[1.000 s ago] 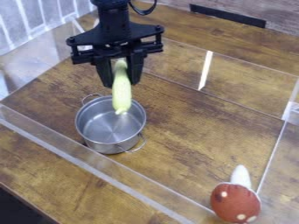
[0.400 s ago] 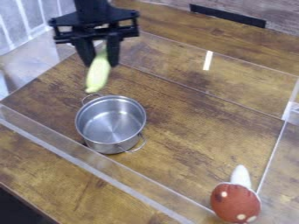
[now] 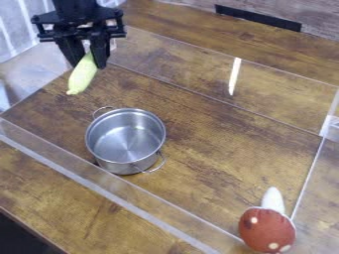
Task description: Move the green spoon to the left
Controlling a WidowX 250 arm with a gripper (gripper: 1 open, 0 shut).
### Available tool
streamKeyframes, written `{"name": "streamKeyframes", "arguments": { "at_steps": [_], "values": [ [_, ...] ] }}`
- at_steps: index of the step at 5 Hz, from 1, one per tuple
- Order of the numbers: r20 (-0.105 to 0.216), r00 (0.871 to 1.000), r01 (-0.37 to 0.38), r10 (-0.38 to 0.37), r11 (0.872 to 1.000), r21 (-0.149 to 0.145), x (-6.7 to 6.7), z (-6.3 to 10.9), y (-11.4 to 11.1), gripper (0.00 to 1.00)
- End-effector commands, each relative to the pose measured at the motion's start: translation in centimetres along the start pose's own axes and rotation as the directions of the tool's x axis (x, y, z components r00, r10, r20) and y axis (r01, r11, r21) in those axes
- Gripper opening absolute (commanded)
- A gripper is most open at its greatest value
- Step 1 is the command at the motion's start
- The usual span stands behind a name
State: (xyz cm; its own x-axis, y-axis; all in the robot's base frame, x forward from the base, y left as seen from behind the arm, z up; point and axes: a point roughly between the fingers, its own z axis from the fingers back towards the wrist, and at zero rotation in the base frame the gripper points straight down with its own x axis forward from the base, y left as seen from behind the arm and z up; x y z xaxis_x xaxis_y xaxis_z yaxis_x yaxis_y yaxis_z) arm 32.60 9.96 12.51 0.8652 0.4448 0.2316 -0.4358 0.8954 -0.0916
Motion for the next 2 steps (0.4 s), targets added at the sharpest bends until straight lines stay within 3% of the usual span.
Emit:
{"name": "streamKeyframes", "arguments": {
  "at_steps": [1, 2],
  "values": [
    [0.070, 0.997, 0.011, -0.011, 1.000, -0.002, 0.4, -0.1, 1.0, 0.00],
    [0.072, 0.997, 0.022, -0.022, 1.000, 0.005, -0.7, -2.4, 2.0, 0.00]
  ]
}}
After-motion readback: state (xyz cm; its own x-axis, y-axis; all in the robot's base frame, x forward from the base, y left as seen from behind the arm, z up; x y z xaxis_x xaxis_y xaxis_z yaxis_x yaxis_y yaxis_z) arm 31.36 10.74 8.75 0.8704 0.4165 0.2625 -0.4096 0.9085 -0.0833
